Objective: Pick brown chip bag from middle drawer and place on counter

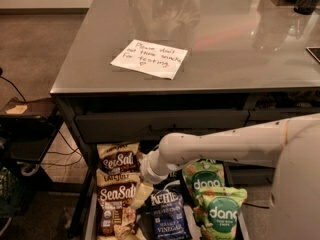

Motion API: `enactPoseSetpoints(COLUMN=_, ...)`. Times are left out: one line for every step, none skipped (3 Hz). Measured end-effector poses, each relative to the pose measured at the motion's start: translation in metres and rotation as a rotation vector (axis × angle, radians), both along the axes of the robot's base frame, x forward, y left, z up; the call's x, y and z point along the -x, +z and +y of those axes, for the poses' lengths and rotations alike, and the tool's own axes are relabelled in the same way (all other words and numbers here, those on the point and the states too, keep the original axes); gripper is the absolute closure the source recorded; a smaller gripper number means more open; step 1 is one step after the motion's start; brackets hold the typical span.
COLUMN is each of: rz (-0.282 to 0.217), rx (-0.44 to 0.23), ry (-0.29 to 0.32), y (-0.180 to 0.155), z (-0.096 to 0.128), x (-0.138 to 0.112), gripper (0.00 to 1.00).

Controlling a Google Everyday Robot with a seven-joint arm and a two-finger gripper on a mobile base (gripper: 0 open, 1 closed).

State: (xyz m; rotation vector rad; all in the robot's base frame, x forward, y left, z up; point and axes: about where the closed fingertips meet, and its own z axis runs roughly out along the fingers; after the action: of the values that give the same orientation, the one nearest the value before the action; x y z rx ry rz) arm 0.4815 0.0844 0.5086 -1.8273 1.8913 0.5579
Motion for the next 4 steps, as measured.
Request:
enactPoseSetpoints(rz=0.032, rx=-0.010, ry=-0.001, y=-0.026, z=0.008, x=-0.003, gripper=0.00)
enactPoseSetpoints(rz=0.075, rx=-0.012, ry=-0.006, y=-0.051, z=0.012, x=-0.004, gripper=0.00)
enactPoseSetpoints(rz=0.115, rx=-0.015, ry=-0.003, y=-0.071, z=0.017, x=0.000, gripper=0.00)
enactPoseSetpoints(rz=0.137, rx=-0.020, ry=-0.005, y=-0.081, z=0.021, x=0.001, gripper=0.18)
